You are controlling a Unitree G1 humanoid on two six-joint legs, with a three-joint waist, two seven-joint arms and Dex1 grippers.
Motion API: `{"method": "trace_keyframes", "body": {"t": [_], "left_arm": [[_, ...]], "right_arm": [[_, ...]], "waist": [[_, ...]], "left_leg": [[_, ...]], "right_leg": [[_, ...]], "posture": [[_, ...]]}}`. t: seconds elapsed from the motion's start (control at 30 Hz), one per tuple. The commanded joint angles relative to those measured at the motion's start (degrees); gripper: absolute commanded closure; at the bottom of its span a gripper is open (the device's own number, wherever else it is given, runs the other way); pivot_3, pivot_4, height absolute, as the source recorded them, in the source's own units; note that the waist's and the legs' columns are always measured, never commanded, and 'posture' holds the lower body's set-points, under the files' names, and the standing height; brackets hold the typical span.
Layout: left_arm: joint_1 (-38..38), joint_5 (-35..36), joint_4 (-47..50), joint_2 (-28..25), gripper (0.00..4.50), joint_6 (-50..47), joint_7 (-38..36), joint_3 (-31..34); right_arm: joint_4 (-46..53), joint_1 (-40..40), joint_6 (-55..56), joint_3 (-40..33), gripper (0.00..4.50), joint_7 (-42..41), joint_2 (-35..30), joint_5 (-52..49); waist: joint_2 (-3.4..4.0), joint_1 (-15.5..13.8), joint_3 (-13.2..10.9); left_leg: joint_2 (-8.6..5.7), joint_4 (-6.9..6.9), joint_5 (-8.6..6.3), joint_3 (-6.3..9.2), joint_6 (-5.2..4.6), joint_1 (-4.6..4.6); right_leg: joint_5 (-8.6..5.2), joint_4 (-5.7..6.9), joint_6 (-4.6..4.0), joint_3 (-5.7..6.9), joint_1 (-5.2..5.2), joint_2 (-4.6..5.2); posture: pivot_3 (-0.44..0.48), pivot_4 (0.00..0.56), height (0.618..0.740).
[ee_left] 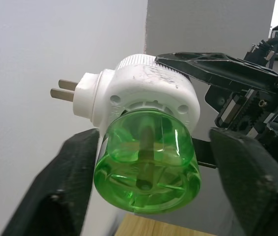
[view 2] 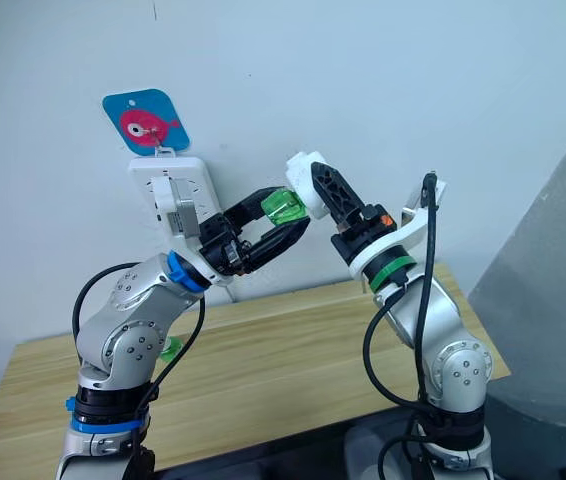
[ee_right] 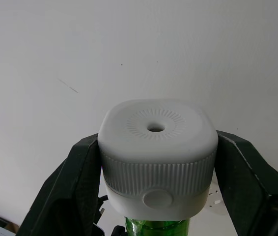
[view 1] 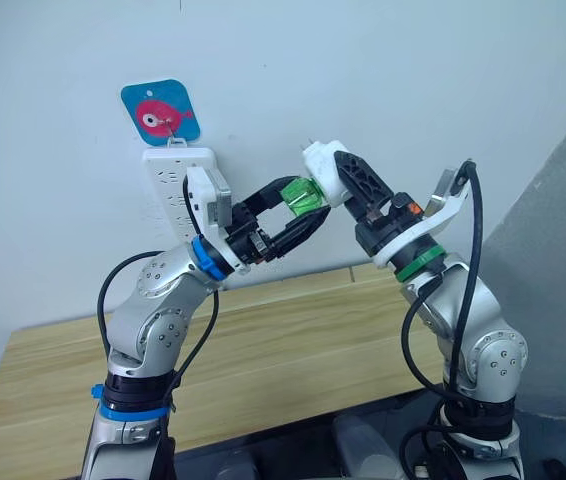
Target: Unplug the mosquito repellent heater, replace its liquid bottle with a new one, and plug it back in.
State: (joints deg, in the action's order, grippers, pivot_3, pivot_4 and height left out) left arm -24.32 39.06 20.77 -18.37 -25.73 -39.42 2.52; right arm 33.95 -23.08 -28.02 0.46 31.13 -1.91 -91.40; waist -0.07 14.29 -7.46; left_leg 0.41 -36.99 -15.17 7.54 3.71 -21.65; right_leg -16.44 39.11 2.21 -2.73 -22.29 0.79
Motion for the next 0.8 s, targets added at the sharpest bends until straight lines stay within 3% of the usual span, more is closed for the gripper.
{"method": "trace_keyframes", "body": {"t": [0.03,0.8], "left_arm": [[-1.2,-0.1,1.99,-0.07,2.16,1.46,-0.4,-0.37],[-1.53,-3.56,-0.09,-0.89,2.25,5.29,-2.03,-0.48]], "right_arm": [[1.67,-0.82,0.94,0.29,1.57,-0.83,0.11,-1.06],[1.78,-0.52,0.89,0.77,1.57,-1.65,-0.16,-1.57]], "waist": [[0.01,0.0,0.03],[0.39,0.0,0.97]], "left_leg": [[0.0,0.0,0.0,0.0,0.0,0.0],[0.0,0.0,0.0,0.0,0.0,0.03]], "right_leg": [[0.0,0.0,0.0,0.0,0.0,0.0],[0.0,0.0,0.0,-0.01,0.03,-0.02]], "posture": [[-0.273,0.052,0.734],[-0.269,0.044,0.734]]}}
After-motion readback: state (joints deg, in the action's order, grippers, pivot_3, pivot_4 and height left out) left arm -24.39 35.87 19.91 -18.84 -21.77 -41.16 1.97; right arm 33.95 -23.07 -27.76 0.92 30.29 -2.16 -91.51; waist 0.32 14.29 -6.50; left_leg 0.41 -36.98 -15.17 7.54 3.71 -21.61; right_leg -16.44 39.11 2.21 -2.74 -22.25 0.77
